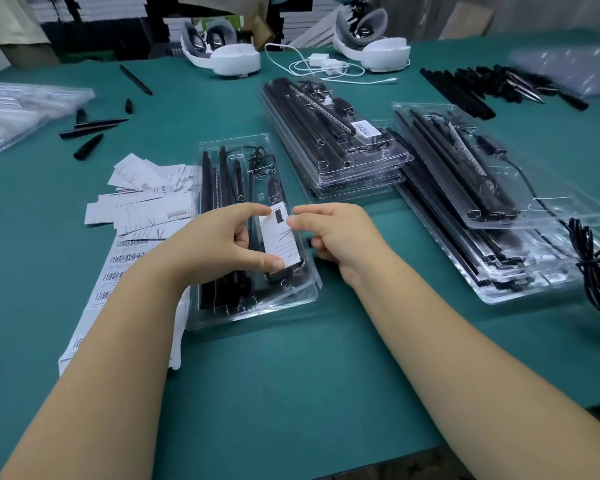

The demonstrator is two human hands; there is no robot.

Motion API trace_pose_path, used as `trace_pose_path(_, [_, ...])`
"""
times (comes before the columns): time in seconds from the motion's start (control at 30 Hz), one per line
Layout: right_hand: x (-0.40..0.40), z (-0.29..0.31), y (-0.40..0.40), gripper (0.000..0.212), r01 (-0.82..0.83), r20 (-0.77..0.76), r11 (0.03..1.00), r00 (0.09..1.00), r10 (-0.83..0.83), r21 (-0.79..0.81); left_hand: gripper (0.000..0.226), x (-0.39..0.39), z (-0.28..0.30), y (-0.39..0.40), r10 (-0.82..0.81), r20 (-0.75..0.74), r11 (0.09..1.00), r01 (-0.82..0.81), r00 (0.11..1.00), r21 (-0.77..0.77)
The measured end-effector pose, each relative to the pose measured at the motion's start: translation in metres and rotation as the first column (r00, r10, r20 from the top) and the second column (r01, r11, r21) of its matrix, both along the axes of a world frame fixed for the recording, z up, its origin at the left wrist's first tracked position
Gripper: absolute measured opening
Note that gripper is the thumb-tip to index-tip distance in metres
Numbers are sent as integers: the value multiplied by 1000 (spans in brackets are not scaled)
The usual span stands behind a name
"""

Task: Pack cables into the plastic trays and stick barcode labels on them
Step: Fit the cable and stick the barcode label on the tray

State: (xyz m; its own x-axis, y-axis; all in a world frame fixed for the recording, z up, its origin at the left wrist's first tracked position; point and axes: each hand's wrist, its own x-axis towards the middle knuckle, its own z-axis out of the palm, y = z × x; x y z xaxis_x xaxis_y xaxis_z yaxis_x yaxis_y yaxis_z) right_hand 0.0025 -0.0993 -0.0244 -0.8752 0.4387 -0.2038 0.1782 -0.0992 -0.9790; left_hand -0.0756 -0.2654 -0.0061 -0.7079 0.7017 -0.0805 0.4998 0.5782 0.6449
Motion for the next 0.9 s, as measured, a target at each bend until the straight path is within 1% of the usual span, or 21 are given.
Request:
trace_pose_path(0.1, [4,4,2,6,-96,44,995,994,97,-22,94,2,2,1,-21,11,999,21,1000,-27])
trace_pose_path(0.2, [4,5,5,10,-138,103,990,985,137,4,102,3,4,1,-43,38,998,45,998,-43])
trace_pose_path(0.3, [3,4,5,12,-133,132,991,982,136,-32,101,3,4,1,-53,42,997,55,998,-48])
trace_pose_path(0.43, [2,1,2,9,-121,98,992,987,123,-34,101,4,5,1,-64,48,997,66,997,-43])
trace_pose_path(0.6, [2,-1,5,7,-169,68,986,983,169,-4,96,4,3,1,-46,44,999,47,998,-23])
trace_pose_path(0.67, [1,-3,3,8,-141,59,989,989,139,43,93,4,2,1,-35,38,999,35,999,-18])
trace_pose_path(0.7, [0,-4,2,13,-109,61,991,993,104,80,91,5,2,1,-28,35,999,29,999,-17])
trace_pose_path(0.77, [-1,-6,-3,19,-36,47,981,999,27,193,86,6,1,0,-13,37,1000,13,999,-11])
trace_pose_path(0.87, [2,-8,-11,26,51,6,896,998,-60,442,78,8,1,1,5,38,1000,-5,999,-7])
trace_pose_path(0.9, [4,-7,-13,26,69,-10,868,997,-74,491,76,8,1,1,8,39,1000,-8,999,-6])
